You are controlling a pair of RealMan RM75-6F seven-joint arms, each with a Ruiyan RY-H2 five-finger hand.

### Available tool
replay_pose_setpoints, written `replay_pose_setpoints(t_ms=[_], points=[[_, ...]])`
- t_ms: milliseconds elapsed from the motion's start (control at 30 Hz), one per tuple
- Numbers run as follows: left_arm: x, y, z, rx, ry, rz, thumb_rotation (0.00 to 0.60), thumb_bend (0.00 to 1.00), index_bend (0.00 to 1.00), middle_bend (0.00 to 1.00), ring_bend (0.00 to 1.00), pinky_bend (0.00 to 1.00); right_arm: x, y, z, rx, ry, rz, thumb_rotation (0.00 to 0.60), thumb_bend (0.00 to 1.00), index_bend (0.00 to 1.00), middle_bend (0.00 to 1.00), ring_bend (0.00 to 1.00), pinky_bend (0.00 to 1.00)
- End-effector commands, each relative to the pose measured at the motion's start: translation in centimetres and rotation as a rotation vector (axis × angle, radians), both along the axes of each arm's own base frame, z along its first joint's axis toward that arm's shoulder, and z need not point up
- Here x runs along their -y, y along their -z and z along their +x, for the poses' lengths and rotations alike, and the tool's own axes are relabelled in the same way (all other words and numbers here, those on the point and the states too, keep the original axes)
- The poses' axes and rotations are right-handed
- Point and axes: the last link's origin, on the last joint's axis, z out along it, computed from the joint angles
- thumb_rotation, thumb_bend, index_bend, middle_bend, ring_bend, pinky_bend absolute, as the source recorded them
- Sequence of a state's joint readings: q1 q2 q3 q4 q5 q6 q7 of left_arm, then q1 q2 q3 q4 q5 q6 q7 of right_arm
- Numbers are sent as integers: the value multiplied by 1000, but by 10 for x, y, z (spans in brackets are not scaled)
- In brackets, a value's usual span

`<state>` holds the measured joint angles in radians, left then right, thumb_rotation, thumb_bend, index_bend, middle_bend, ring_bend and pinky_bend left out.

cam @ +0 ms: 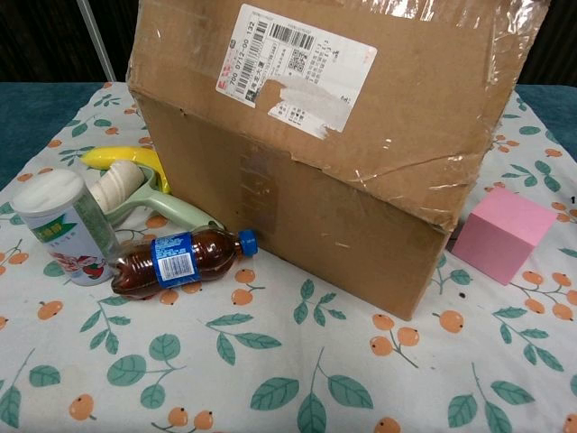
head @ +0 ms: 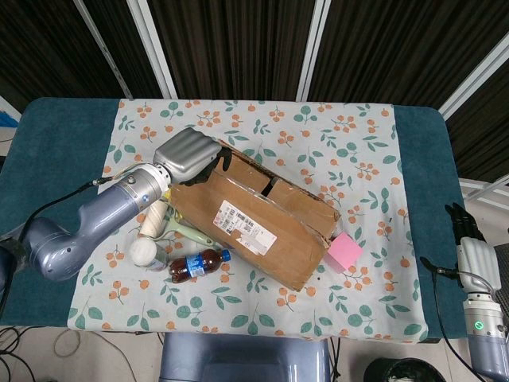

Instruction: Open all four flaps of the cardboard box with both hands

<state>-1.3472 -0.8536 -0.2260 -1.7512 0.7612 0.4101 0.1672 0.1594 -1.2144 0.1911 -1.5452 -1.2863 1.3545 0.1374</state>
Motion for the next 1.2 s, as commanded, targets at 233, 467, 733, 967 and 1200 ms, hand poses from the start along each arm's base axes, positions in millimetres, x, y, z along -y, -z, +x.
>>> replay_pose_setpoints(t_ms=[233,467,733,967,1200], points=[[18,-12,6,-13,3,-64,600,1000,429,582,509,537,0,0,0,2,-2,0,600,221,0,0,0,206],[33,-27,6,1,-4,-80,600,1000,429,581,509,538,0,0,0,5,-1,-1,600,221,0,0,0,206],[64,-42,-4,1,-48,-141,600,1000,429,581,509,537,0,1,1,3,-3,3,600,222,0,0,0,206],[85,-53,-17,-12,-66,-147,600,1000,426,576,507,537,0,1,1,1,-2,5,600,221,0,0,0,207],[88,-67,-34,38,-97,-96,600,750,394,534,470,516,0,1,1,-1,-1,4,600,221,0,0,0,206]])
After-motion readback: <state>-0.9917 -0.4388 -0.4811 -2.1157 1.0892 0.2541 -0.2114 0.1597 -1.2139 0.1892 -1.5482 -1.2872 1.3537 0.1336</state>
